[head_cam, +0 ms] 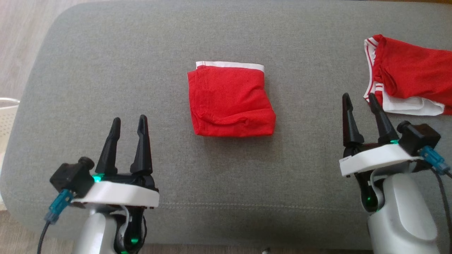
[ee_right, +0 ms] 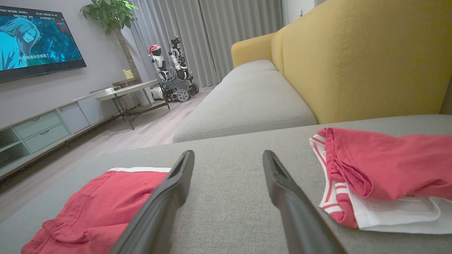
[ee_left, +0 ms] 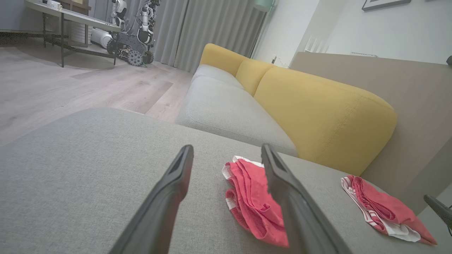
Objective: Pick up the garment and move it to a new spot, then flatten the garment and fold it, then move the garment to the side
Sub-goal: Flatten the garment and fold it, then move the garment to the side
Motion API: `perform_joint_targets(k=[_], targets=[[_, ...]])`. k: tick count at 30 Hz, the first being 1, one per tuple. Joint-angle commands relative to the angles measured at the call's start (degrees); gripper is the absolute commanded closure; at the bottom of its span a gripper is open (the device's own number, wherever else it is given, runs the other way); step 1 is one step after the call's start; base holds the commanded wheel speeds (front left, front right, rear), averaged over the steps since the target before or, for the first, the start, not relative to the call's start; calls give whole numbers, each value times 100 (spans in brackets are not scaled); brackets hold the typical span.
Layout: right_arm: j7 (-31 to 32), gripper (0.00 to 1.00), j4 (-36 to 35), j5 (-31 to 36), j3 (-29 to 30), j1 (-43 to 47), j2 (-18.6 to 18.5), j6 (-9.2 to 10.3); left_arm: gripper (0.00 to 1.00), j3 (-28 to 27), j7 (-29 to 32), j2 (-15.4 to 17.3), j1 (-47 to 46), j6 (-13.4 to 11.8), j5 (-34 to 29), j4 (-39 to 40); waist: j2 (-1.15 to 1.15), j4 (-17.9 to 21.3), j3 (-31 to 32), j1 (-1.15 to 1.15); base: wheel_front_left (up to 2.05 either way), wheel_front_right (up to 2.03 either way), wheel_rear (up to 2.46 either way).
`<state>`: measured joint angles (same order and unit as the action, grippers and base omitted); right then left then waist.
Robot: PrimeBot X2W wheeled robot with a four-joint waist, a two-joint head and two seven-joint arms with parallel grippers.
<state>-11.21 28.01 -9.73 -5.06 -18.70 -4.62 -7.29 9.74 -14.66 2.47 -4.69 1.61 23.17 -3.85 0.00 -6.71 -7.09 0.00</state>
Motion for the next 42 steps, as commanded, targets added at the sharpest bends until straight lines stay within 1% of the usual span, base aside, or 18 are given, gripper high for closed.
perform_joint_targets(k=[1,8,17,22,26,32,36,37,42], targets=[[-22,0,-297,108,-110,-48,68,-20,0,-146,-34,41,-118,44,-77,196,0,8,-21,0,0,0,0],[6,0,-540,319,-31,83,126,-20,0,-115,-34,41,-152,49,-63,216,0,18,-90,0,0,0,0],[27,0,-712,375,104,88,159,-20,0,-68,-34,41,-229,58,-48,236,0,-49,-238,0,0,0,0],[256,0,-723,194,-54,-149,167,-20,0,14,-34,41,-337,65,-35,229,0,-180,-441,0,0,0,0],[620,0,-591,-170,-259,-421,171,-20,0,79,-34,41,-441,59,-13,230,0,-336,-629,0,0,0,0],[1202,0,-181,-579,-569,-888,96,-20,0,232,-34,41,-583,26,72,222,0,-639,-927,0,0,0,0],[1594,0,223,-891,-602,-1173,23,-20,0,320,-34,41,-663,-12,143,212,0,-857,-1086,0,0,0,0],[1594,0,223,-891,-602,-1173,23,-20,0,320,-34,41,-663,-12,143,212,0,-857,-1086,0,0,0,0],[1833,0,689,-1055,-603,-1435,-62,-20,0,420,-34,41,-697,-40,193,196,0,-1083,-1194,0,0,0,0]])
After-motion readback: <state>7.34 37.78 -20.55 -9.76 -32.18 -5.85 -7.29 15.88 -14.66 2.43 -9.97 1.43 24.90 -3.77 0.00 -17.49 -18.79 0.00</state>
